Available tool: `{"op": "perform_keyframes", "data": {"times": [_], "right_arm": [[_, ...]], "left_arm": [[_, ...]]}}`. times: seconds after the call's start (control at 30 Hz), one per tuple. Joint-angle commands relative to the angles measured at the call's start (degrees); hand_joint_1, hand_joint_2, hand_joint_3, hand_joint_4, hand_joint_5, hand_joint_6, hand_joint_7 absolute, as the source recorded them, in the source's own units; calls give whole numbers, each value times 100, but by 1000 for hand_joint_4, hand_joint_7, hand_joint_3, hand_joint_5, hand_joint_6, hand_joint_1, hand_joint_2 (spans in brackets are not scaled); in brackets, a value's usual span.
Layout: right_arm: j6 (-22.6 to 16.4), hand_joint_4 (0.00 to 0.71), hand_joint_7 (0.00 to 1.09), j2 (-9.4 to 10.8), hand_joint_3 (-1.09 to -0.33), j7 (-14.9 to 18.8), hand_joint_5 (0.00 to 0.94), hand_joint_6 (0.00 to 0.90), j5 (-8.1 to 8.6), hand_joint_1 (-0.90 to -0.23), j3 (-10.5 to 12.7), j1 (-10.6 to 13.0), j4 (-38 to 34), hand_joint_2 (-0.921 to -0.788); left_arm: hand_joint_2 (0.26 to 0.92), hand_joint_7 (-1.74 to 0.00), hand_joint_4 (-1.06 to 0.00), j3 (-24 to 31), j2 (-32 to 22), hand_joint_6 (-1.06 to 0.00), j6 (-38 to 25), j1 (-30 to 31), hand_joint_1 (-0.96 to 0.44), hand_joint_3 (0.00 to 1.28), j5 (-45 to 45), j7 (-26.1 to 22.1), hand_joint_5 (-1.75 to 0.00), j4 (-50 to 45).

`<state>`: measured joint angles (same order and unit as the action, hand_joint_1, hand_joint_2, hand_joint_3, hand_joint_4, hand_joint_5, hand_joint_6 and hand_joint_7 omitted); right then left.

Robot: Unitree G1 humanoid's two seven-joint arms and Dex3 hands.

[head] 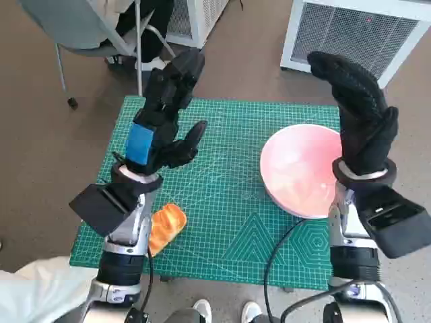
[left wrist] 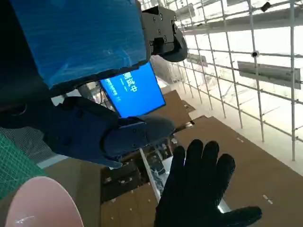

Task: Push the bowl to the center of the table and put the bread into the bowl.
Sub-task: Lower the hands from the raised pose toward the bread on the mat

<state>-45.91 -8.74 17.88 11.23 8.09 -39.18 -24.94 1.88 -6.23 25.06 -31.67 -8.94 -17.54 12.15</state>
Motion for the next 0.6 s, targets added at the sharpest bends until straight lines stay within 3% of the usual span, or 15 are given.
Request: {"op": "perform_keyframes", "data": {"times": [0.03,0.6], "right_arm": [[14,381,311,24,-753,-45,0,244,17,-616,19,159,-77,-921],[-80,381,308,1,-753,-19,0,243,19,-620,23,164,-262,-921]], "left_arm": [[921,-619,-192,18,-28,1,-20,-60,-427,563,9,10,-7,-58],[921,-616,-193,44,4,1,9,-54,-404,561,9,48,-7,-12]]}}
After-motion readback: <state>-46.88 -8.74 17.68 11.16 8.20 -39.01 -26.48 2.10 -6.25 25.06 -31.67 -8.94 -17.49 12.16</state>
